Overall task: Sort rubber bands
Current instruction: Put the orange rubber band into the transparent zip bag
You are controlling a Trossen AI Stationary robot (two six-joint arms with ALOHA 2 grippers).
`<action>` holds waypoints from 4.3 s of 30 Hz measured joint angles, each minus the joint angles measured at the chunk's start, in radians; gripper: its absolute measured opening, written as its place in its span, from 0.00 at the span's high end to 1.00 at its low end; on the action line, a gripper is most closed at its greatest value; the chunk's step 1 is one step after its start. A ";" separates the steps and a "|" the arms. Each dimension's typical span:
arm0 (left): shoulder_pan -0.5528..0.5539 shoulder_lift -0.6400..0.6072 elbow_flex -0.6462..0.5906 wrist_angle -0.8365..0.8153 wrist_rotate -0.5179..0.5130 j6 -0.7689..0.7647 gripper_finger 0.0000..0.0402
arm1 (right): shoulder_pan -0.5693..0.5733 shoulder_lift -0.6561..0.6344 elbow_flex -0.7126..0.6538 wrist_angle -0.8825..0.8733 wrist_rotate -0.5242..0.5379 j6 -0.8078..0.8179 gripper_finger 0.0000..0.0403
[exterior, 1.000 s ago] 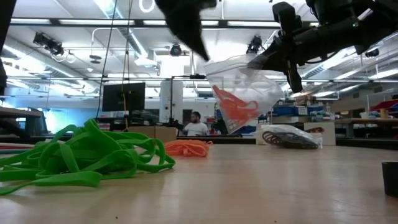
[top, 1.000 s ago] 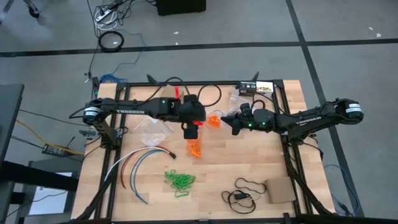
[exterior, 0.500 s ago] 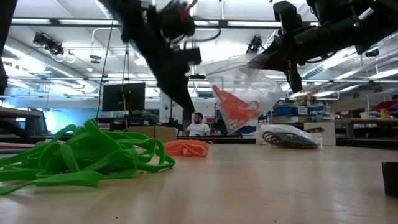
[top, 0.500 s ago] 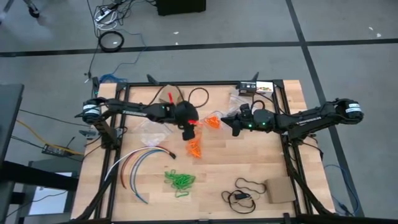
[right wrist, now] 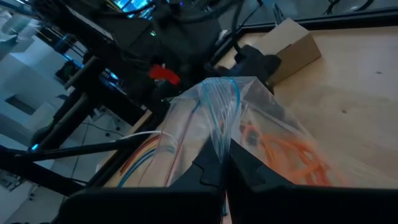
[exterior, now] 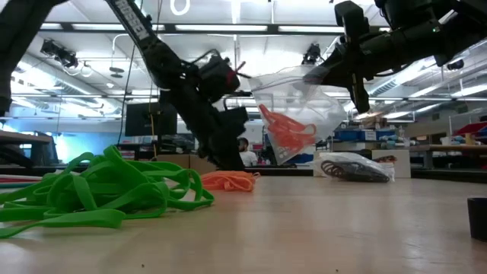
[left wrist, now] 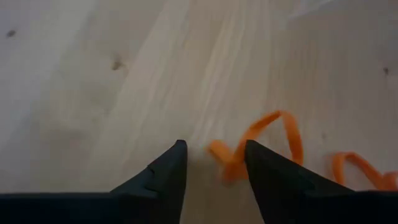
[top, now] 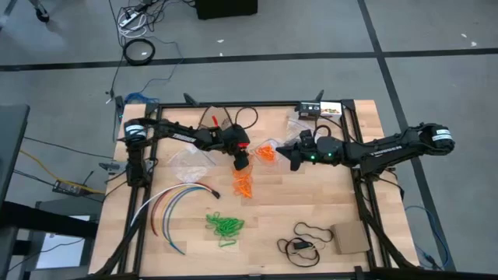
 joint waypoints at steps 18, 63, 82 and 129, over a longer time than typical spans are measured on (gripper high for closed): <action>-0.059 -0.280 0.202 -0.395 0.034 0.142 0.99 | 0.000 0.000 0.000 0.003 0.000 -0.009 0.99; -0.196 -0.194 0.482 -0.477 -0.056 0.293 0.34 | -0.010 0.000 0.000 0.087 -0.011 0.196 0.99; -0.196 -0.319 0.484 -0.698 -0.194 0.290 0.36 | -0.010 0.000 0.000 0.136 -0.019 0.201 1.00; -0.267 -0.335 -0.333 0.158 -0.181 0.023 0.51 | -0.010 0.000 0.000 0.130 -0.018 0.147 1.00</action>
